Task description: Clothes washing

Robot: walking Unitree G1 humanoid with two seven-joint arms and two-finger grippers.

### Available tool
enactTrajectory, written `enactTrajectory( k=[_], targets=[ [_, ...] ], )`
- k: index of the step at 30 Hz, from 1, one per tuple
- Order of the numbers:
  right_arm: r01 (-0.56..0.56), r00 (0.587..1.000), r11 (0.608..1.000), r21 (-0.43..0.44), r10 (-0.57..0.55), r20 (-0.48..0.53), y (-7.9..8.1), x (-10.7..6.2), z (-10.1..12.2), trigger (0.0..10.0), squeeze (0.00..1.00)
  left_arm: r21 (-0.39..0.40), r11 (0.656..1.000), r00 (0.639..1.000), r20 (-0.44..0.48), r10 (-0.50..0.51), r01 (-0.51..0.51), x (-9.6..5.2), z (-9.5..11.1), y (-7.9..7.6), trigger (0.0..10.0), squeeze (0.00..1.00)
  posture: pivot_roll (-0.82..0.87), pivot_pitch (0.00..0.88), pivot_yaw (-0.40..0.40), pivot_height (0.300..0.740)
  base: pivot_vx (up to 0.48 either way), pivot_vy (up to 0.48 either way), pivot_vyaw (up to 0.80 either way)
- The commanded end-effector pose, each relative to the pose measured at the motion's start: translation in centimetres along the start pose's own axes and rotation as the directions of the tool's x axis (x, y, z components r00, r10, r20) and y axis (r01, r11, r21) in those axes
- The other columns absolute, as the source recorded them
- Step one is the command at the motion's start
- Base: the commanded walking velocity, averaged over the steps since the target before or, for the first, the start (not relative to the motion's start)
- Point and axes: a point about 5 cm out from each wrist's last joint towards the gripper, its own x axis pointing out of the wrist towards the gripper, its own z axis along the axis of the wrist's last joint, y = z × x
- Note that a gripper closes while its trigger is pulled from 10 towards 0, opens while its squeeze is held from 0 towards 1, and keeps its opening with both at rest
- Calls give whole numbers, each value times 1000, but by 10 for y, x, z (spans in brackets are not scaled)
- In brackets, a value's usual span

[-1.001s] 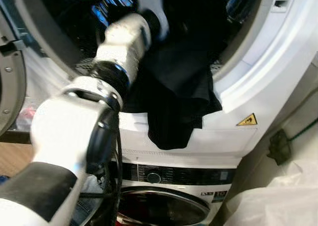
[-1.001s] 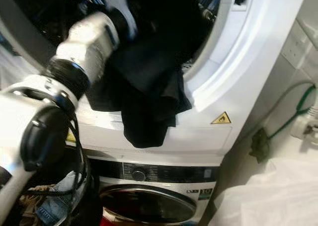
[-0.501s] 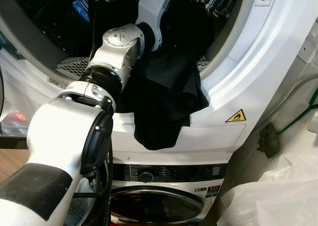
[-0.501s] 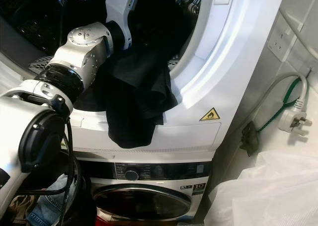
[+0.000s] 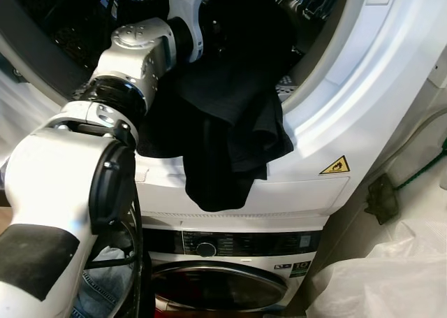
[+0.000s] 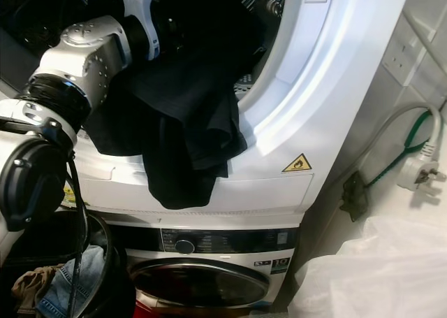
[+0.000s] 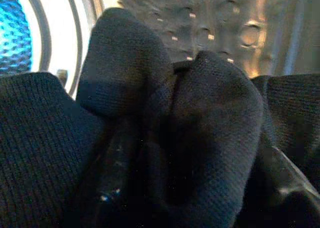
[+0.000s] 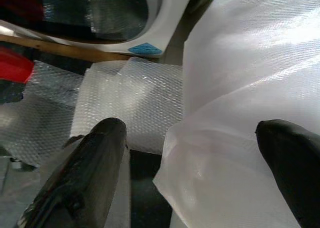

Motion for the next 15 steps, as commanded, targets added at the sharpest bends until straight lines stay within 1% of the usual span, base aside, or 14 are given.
enactTrajectory(
  k=[1,2,3,4,6,7,8,11,12,13,15],
  targets=[
    [-31,998,1000,-7,30,-59,8,-4,-14,10000,0,14,992,990,-69,-121,122,-9,-10,-1,10000,1000,10,61,90,740,0,0,0],
    [-30,998,1000,-5,30,-59,8,-4,-14,10000,0,27,986,984,-69,-161,163,-10,-10,-2,10000,1000,10,61,90,740,0,0,0],
    [-31,998,999,-4,31,-59,10,-4,-14,10000,0,35,980,980,-57,-193,195,-14,-6,0,10000,1000,14,59,96,740,0,0,0],
    [-32,998,999,-4,32,-60,10,-4,-14,10000,0,38,980,979,-51,-196,198,-16,-4,1,10000,1000,14,59,96,740,0,0,0],
    [-34,998,999,-3,33,-61,11,-5,-14,10000,0,68,976,978,-36,-205,207,-20,1,3,10000,1000,15,57,99,740,0,0,0],
    [-36,997,999,-2,36,-64,12,-5,-16,10000,0,104,978,984,-16,-180,180,-25,8,9,10000,1000,16,51,99,740,0,0,0],
    [-39,997,999,-2,39,-68,13,-6,-17,10000,0,122,981,988,-3,-151,151,-29,13,13,10000,1000,18,50,99,740,0,0,0],
    [-47,996,999,-7,47,-75,14,-7,-19,10000,0,149,984,995,14,-100,97,-38,24,22,10000,1000,24,47,96,740,0,0,0],
    [-53,995,998,-14,52,-80,15,-7,-20,10000,0,179,984,999,18,-29,26,-44,35,30,10000,1000,30,44,94,740,0,0,0],
    [-55,995,998,-17,54,-81,16,-7,-21,10000,0,190,982,1000,18,-9,6,-46,38,32,10000,1000,30,44,94,740,0,0,0],
    [-57,995,998,-19,55,-81,16,-7,-20,10000,0,195,980,999,8,-51,48,-49,44,32,10000,1000,40,40,94,740,0,0,0]
  ],
)
